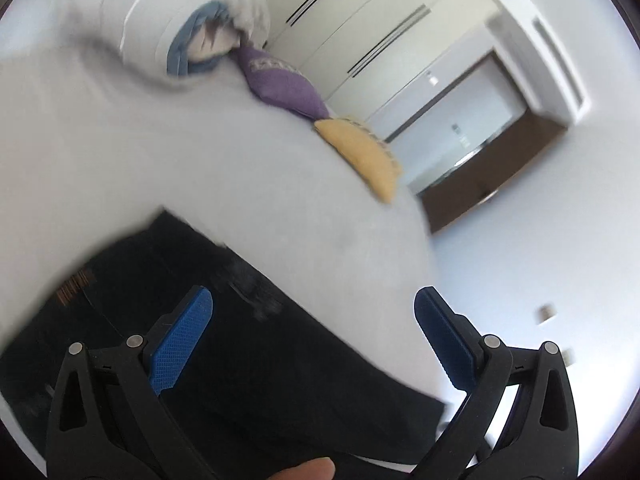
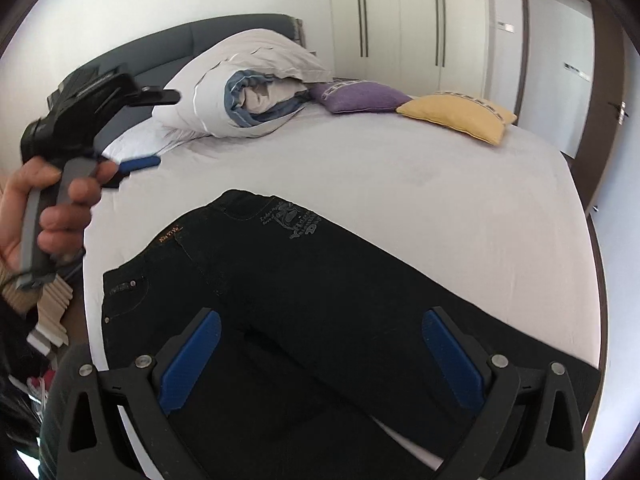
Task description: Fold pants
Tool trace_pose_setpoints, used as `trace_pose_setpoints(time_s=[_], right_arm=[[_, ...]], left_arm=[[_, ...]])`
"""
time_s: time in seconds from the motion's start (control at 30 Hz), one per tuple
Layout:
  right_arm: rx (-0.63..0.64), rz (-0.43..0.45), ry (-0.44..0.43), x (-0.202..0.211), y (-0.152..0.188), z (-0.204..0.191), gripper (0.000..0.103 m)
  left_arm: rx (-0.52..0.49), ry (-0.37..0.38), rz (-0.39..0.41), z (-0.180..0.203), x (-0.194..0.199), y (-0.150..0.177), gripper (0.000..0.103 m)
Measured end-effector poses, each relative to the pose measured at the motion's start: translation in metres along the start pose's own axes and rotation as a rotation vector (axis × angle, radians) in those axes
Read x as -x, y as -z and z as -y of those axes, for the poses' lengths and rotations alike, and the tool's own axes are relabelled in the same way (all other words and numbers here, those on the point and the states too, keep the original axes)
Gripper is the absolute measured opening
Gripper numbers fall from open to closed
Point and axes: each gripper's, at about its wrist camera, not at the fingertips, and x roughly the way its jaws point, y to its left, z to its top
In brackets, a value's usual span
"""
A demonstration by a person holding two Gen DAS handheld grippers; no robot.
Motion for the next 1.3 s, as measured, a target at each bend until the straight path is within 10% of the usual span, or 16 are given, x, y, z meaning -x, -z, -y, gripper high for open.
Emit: trace_pose_setpoints(time_s=[0.13, 0.57, 0.93, 1.3], right_arm=[[0.053, -0.044, -0.079, -0.036, -0.012, 0.023, 0.103], [0.111, -0.161, -0.224, -0.105, -0.020, 0.099, 0.086], [0.073, -0.173, -0.290, -0.137, -0.027, 0.121, 0.077], [0.137, -0.240, -0.295, -0.174, -0.052, 0.101, 0.069]], left_arm=[[-0.522, -0.184, -0.193, 0.028, -0.091, -0.023, 0.103], [-0.960, -0.281, -0.506, -0.026, -0.258, 0.011, 0.089], [-0.978, -0.194, -0.749, -0.059, -0.319, 0.008, 0.060], [-0.942, -0.162, -0.656, -0.072, -0.314, 0.001, 0.010]])
